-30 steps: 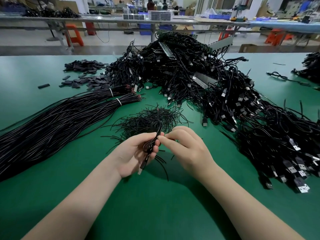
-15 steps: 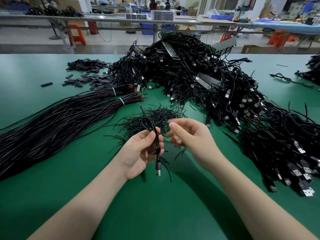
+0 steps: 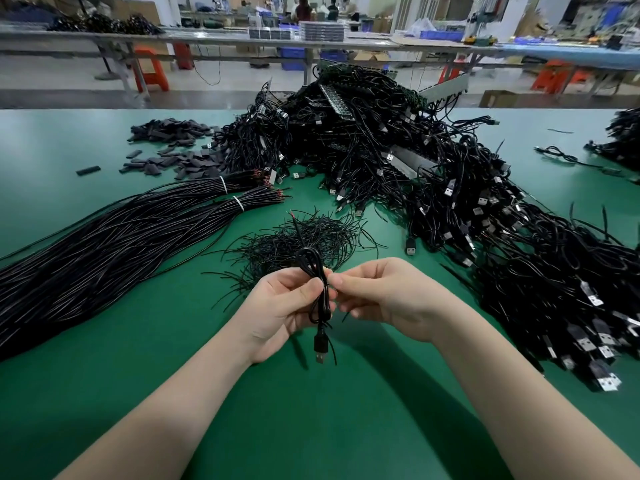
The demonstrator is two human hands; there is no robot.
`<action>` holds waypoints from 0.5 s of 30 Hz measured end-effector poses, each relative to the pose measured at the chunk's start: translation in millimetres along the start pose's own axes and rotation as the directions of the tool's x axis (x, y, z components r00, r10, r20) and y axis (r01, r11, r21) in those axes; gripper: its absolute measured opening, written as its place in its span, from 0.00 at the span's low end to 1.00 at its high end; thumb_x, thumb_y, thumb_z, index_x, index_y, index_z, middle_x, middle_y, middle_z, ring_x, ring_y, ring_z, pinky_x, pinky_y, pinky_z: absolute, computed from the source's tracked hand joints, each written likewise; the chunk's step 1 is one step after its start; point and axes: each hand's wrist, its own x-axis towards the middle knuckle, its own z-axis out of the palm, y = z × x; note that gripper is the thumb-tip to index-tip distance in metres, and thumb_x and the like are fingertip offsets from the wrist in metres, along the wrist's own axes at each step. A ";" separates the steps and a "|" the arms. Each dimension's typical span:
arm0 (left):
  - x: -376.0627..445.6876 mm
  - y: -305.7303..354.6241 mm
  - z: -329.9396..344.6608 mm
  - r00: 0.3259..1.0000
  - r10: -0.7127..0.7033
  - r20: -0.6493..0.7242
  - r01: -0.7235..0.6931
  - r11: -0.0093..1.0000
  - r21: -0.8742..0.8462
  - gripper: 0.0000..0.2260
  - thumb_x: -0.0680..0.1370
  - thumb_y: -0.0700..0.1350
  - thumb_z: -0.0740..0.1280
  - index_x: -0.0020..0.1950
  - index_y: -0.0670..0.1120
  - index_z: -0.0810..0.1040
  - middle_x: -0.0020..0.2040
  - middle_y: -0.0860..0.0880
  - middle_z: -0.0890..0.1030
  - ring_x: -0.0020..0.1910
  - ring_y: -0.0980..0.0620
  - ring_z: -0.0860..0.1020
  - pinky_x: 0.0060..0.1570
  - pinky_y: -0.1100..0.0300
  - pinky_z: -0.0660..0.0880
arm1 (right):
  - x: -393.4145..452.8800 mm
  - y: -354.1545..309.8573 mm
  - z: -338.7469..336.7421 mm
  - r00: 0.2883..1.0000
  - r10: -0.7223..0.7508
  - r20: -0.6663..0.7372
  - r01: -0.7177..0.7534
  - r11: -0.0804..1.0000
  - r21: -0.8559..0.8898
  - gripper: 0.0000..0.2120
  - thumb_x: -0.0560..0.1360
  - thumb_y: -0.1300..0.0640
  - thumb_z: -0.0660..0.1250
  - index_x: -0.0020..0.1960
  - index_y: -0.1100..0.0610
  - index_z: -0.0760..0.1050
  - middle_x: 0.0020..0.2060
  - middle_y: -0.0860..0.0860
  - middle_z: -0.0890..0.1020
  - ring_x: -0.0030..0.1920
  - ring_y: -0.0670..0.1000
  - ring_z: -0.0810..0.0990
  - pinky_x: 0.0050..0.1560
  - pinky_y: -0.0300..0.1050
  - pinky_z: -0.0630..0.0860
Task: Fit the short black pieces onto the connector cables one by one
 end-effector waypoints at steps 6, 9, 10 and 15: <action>-0.4 1.4 0.8 1.000 -0.022 0.013 0.022 0.999 -0.031 0.22 0.54 0.57 0.84 0.43 0.50 0.87 0.36 0.48 0.84 0.32 0.54 0.82 0.35 0.61 0.80 | -0.1 -2.2 -1.4 0.987 0.115 0.112 -0.130 0.982 0.137 0.07 0.66 0.54 0.73 0.37 0.58 0.82 0.35 0.51 0.83 0.32 0.43 0.78 0.32 0.32 0.75; -2.9 3.1 1.8 0.997 -0.053 0.055 0.058 0.993 -0.101 0.20 0.54 0.55 0.85 0.41 0.50 0.86 0.35 0.48 0.83 0.31 0.54 0.81 0.32 0.61 0.79 | 1.0 -1.5 -2.6 0.964 0.162 0.210 -0.206 0.956 0.211 0.06 0.67 0.54 0.72 0.37 0.56 0.83 0.36 0.50 0.83 0.34 0.44 0.80 0.34 0.33 0.76; -4.0 3.7 2.0 0.995 -0.065 0.074 0.074 0.990 -0.119 0.20 0.54 0.54 0.85 0.40 0.50 0.86 0.34 0.48 0.83 0.31 0.54 0.81 0.32 0.61 0.79 | 1.1 -0.8 -3.8 0.955 0.175 0.240 -0.230 0.947 0.224 0.06 0.67 0.54 0.72 0.37 0.56 0.84 0.36 0.49 0.83 0.34 0.43 0.80 0.35 0.33 0.77; -6.5 4.3 0.7 0.982 -0.114 0.149 0.138 0.976 -0.166 0.18 0.55 0.51 0.85 0.40 0.49 0.85 0.32 0.48 0.80 0.29 0.53 0.79 0.31 0.61 0.79 | 1.1 4.3 -4.2 0.934 0.180 0.310 -0.255 0.941 0.224 0.08 0.70 0.52 0.70 0.36 0.55 0.84 0.34 0.46 0.82 0.33 0.41 0.79 0.35 0.32 0.77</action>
